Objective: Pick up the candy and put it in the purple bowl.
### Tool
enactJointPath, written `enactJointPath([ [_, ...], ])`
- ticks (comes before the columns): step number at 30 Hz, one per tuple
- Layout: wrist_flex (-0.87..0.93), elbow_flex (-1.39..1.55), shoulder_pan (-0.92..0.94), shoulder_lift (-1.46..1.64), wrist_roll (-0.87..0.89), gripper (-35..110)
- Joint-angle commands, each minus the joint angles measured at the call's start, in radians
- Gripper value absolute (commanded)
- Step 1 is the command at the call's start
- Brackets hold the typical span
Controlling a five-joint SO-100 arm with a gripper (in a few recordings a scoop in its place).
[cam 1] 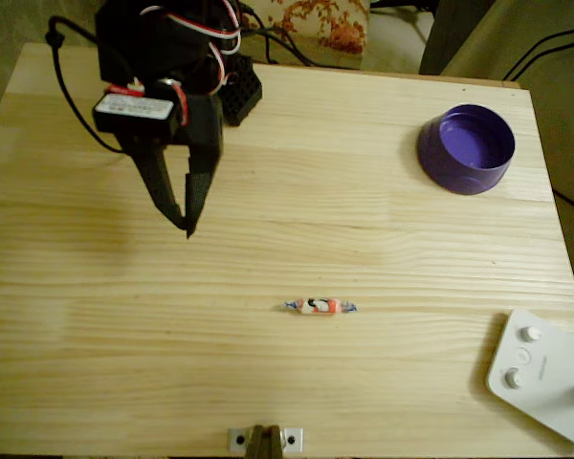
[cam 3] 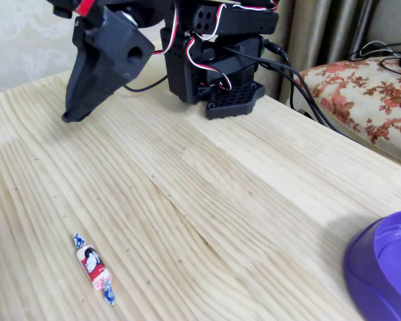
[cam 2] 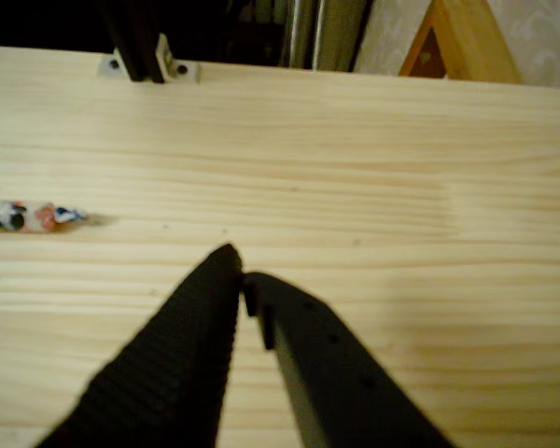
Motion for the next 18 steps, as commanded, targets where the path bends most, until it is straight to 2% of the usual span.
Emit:
enactJointPath([
  [1,-0.008,-0.015,-0.015,0.069,0.005,0],
  [18,-0.008,-0.015,-0.008,0.069,0.000,0],
])
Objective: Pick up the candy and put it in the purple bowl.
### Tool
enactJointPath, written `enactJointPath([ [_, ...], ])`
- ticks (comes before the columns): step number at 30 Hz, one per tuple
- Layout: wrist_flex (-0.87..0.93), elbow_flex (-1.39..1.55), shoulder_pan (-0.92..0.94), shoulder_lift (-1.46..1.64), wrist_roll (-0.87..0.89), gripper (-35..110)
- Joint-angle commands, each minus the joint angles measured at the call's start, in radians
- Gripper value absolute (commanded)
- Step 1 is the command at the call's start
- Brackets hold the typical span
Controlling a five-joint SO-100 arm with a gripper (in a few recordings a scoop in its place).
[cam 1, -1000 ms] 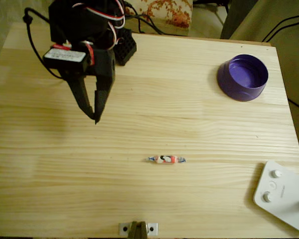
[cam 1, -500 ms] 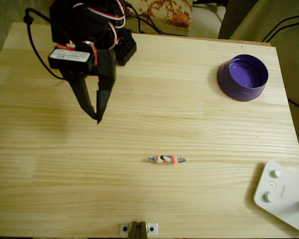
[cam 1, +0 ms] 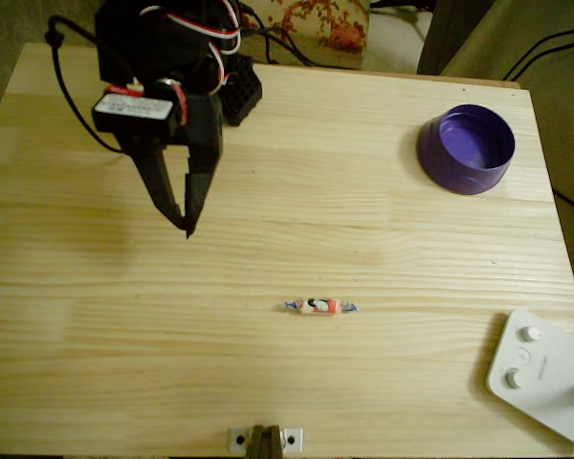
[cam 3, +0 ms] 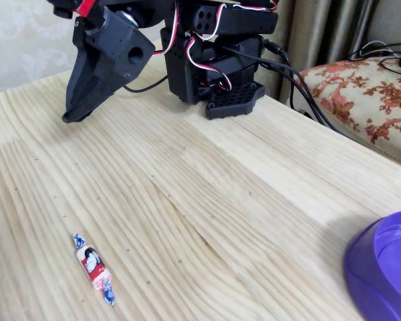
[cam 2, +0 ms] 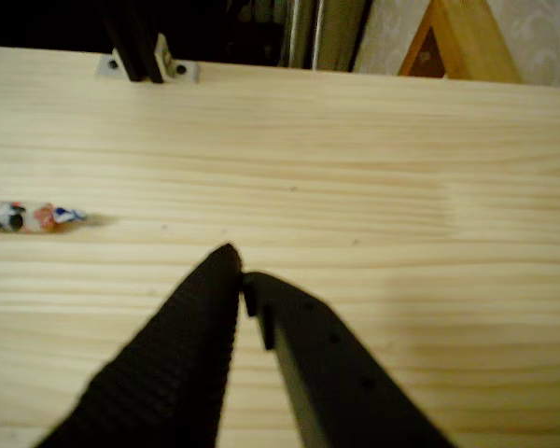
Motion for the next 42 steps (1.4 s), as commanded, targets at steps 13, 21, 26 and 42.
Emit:
enactJointPath([
  [13,-0.015,-0.046,-0.012,0.025,-0.025,0],
  [21,-0.044,-0.399,-0.078,-0.394,-0.193,0],
  [26,-0.038,-0.558,-0.163,-0.603,-0.356,0],
  [42,0.015,-1.103,-0.425,-1.367,-0.632,0],
])
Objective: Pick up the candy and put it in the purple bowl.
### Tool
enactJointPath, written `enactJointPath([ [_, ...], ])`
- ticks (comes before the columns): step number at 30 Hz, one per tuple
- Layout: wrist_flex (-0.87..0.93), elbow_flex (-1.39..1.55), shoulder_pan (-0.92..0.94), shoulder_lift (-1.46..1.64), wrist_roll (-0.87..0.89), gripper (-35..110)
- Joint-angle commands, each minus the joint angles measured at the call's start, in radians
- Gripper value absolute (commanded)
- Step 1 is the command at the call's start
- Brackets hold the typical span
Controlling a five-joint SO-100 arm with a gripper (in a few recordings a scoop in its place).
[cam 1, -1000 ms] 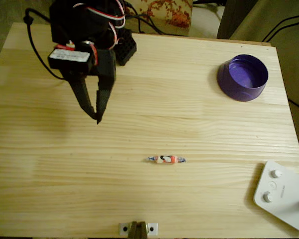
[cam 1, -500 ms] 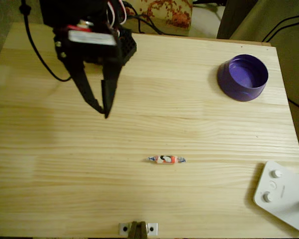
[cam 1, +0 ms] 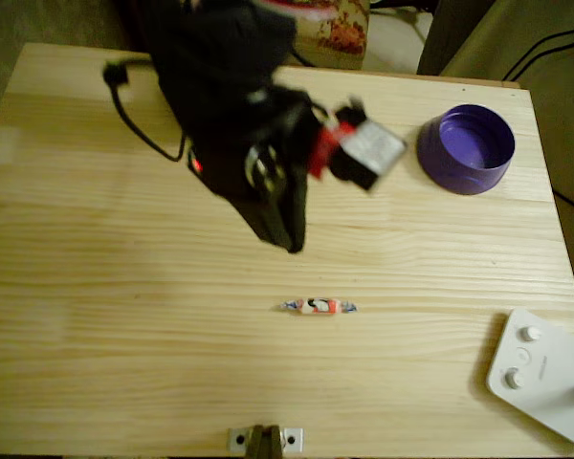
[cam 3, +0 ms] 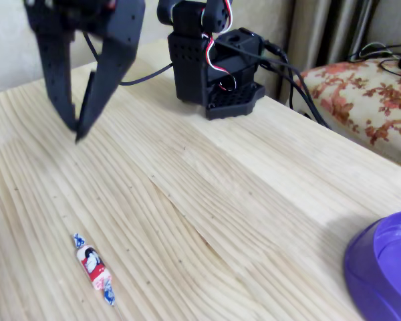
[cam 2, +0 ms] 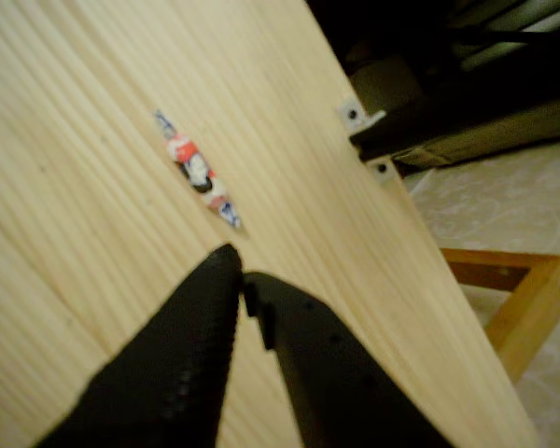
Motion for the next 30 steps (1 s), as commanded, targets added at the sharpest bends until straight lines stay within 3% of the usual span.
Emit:
enactJointPath([
  [1,0.015,-0.187,-0.040,-0.103,-0.046,0],
  [15,0.232,-0.701,-0.135,-0.627,-0.107,0],
  [24,0.256,-0.747,-0.117,-0.732,-0.040,9],
  [30,0.256,-0.744,-0.103,-0.765,0.008,22],
])
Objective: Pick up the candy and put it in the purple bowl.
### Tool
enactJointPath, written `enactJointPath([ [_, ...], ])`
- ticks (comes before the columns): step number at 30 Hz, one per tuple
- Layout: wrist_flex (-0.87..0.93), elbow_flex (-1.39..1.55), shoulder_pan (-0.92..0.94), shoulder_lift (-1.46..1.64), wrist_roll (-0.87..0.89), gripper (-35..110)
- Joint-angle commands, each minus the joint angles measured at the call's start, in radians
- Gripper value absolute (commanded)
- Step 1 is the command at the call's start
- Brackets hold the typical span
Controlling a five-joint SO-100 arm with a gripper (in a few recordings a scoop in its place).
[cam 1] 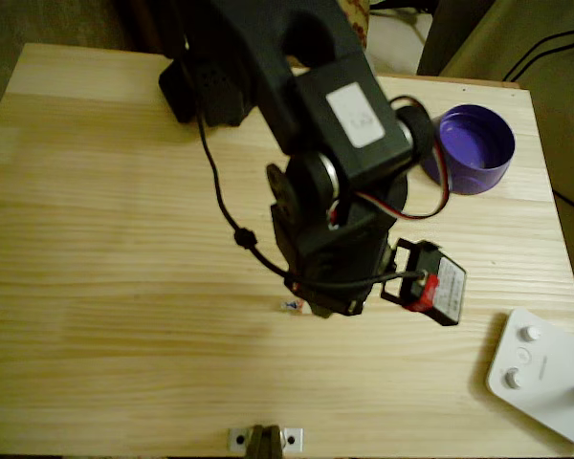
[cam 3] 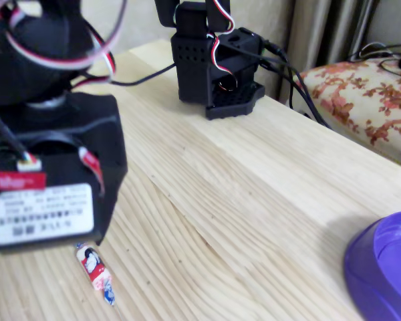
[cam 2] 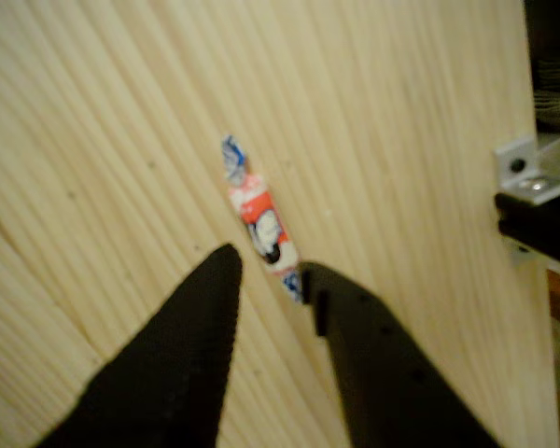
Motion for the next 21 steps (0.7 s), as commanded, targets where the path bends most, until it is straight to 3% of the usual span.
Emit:
enactJointPath([
  [1,0.017,-0.094,0.000,0.034,0.026,26],
  [11,0.014,-0.025,-0.069,0.037,0.104,28],
  [21,-0.043,-0.009,-0.098,0.017,-0.103,28],
])
